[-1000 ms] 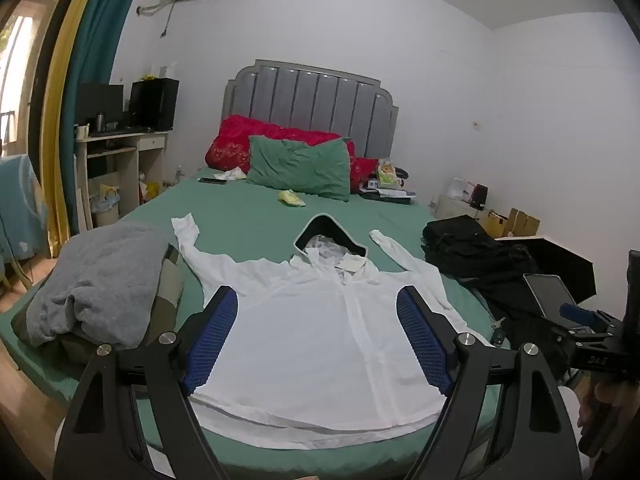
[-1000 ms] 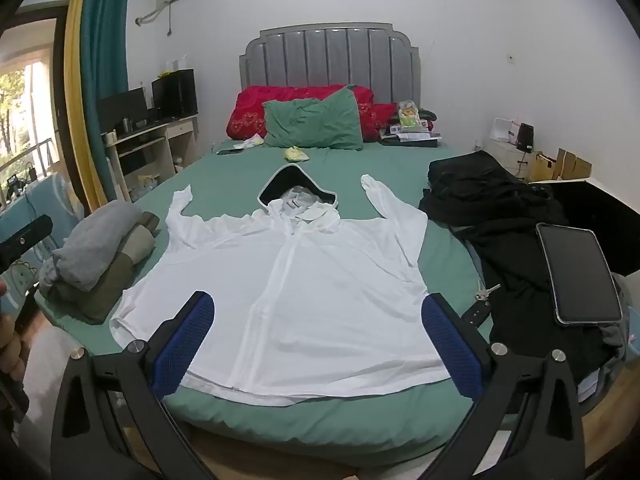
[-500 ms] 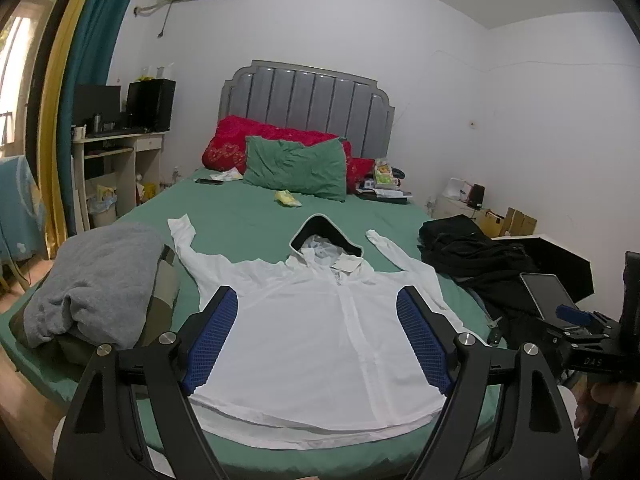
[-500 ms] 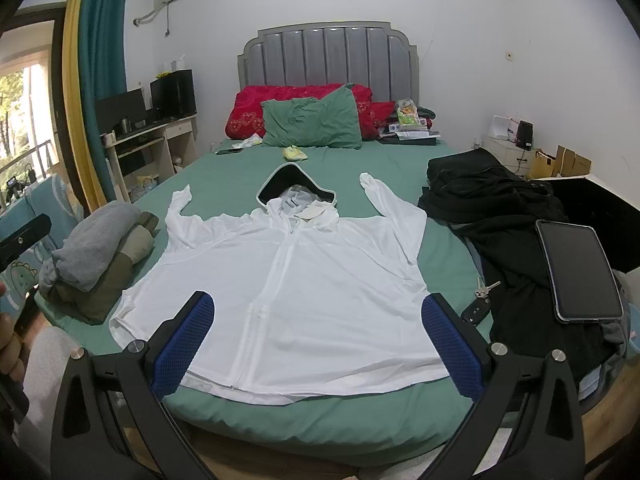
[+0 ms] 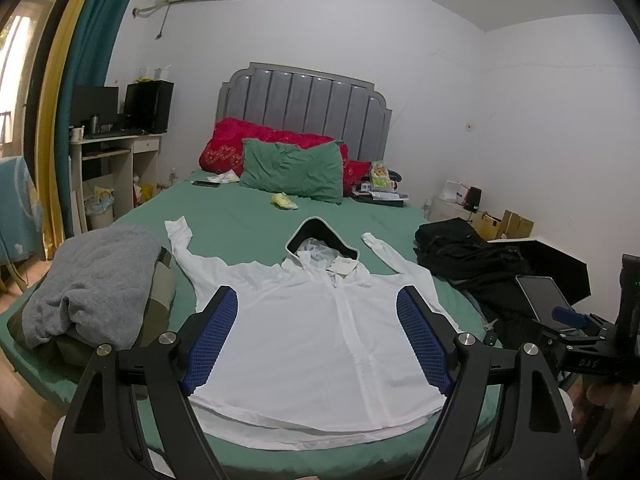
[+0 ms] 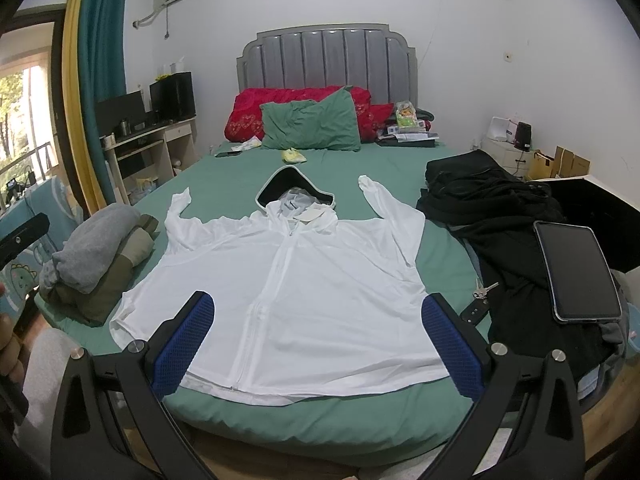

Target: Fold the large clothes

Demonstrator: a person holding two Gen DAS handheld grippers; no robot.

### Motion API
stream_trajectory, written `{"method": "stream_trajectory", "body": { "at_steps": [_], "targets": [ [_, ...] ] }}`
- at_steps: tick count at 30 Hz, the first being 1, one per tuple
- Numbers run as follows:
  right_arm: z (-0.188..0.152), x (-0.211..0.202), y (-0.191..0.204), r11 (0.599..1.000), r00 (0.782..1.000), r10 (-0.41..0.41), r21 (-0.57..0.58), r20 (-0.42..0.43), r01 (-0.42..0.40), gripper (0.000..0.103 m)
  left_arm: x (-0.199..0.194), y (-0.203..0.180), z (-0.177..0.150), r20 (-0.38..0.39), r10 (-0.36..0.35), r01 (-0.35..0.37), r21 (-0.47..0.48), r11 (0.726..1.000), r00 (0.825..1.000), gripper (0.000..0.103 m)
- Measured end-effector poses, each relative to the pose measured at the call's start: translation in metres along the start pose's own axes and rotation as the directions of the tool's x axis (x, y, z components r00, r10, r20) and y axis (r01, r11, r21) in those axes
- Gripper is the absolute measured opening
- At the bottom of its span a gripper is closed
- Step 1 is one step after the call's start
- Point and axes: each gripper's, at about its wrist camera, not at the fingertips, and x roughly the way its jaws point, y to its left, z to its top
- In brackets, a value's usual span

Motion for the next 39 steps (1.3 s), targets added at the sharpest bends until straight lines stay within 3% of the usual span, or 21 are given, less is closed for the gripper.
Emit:
{"method": "stream_trajectory", "body": {
  "at_steps": [39],
  "targets": [
    [0.0,-0.002,-0.001,1.0,1.0,-0.004,0.001,0.001,0.004,0.102,-0.007,-0.011,0.011,0.011,-0.024,0.024,-0.002,1.0,1.0,0.085]
  ]
}}
